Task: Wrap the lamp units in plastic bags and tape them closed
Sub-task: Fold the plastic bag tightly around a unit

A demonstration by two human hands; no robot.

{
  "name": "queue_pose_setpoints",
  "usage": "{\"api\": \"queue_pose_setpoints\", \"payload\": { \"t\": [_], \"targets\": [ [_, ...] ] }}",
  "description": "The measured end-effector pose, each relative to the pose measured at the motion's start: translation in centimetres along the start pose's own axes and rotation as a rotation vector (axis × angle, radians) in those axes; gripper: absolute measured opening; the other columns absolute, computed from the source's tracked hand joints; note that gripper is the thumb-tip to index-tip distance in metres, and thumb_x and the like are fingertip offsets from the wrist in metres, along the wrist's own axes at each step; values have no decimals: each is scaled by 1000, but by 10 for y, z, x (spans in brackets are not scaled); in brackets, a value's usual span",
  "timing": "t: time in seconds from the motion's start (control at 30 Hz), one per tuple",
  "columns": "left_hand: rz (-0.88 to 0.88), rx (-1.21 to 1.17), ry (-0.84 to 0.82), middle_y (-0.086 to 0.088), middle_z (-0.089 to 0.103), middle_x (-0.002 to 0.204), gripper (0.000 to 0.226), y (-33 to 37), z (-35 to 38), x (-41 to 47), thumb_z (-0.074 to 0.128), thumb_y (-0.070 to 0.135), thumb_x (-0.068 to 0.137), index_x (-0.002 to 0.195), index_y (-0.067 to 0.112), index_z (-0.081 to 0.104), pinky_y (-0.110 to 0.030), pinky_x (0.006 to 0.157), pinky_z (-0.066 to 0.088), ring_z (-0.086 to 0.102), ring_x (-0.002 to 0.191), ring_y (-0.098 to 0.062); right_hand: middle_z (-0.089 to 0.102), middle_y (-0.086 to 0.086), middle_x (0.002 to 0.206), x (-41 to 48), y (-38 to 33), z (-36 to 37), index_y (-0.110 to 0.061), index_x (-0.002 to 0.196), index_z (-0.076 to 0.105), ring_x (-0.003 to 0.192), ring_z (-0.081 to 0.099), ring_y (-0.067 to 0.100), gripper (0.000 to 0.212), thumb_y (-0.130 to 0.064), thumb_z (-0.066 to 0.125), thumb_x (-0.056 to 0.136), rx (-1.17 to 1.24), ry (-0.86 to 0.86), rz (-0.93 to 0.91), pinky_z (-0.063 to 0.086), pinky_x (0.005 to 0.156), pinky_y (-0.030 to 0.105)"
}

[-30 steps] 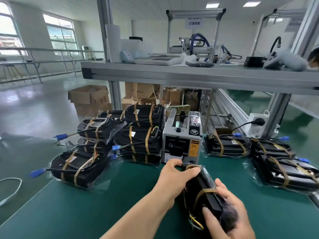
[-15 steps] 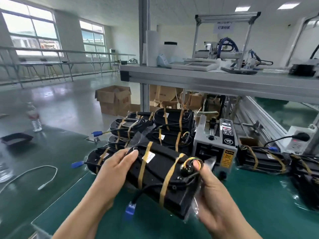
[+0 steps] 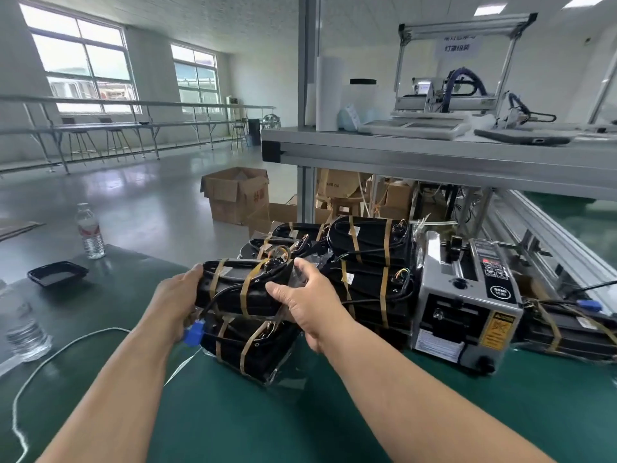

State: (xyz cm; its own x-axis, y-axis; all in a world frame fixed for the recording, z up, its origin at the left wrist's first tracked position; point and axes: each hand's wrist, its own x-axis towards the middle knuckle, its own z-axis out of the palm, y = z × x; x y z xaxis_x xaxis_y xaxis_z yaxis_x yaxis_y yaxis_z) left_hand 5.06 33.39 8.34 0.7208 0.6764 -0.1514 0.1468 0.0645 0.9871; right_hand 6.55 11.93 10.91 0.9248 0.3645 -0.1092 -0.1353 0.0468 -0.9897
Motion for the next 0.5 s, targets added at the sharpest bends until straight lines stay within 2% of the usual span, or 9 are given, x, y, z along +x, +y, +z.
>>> {"api": "queue_pose_setpoints", "payload": {
  "t": [0.1, 0.17, 0.2, 0.3, 0.43, 0.5],
  "targets": [
    [57, 218, -15, -17, 72, 91, 36, -20, 7, 12, 56, 42, 96, 89, 10, 72, -39, 75, 53, 63, 74, -27, 64, 0, 117, 2, 12, -5, -24, 148, 43, 104, 70, 25, 73, -5, 75, 86, 47, 38, 72, 57, 94, 49],
    [114, 338, -16, -12, 73, 99, 35, -33, 10, 13, 57, 44, 96, 100, 15, 76, -44, 90, 55, 66, 89, -29, 65, 3, 125, -1, 24, -12, -27, 148, 43, 108, 69, 24, 76, -8, 77, 83, 24, 81, 95, 55, 98, 45],
    [135, 376, -5, -9, 73, 101, 34, -38, 11, 13, 57, 45, 95, 105, 19, 76, -45, 93, 54, 67, 93, -30, 63, 4, 131, -4, 29, -14, -29, 149, 42, 112, 67, 24, 78, -10, 78, 82, 11, 99, 105, 53, 101, 42],
    [159, 438, 24, -5, 73, 106, 34, -40, 15, 8, 56, 50, 94, 111, 27, 74, -45, 94, 53, 66, 98, -31, 58, 1, 139, -9, 37, -16, -37, 149, 41, 118, 59, 18, 77, -17, 77, 84, 2, 138, 135, 45, 97, 32],
    [195, 491, 80, -3, 72, 102, 34, -38, 16, 2, 55, 52, 93, 111, 30, 74, -39, 83, 51, 65, 93, -29, 57, -5, 134, -14, 37, -13, -40, 150, 37, 114, 61, 17, 73, -21, 73, 89, -7, 116, 143, 51, 102, 39],
    [232, 513, 106, 1, 71, 94, 37, -40, 12, 1, 56, 54, 90, 108, 28, 74, -34, 73, 48, 65, 83, -22, 51, -4, 146, -20, 37, -17, -39, 151, 37, 127, 55, 20, 70, -27, 71, 91, -74, 118, 113, 46, 109, 40]
  ]
}}
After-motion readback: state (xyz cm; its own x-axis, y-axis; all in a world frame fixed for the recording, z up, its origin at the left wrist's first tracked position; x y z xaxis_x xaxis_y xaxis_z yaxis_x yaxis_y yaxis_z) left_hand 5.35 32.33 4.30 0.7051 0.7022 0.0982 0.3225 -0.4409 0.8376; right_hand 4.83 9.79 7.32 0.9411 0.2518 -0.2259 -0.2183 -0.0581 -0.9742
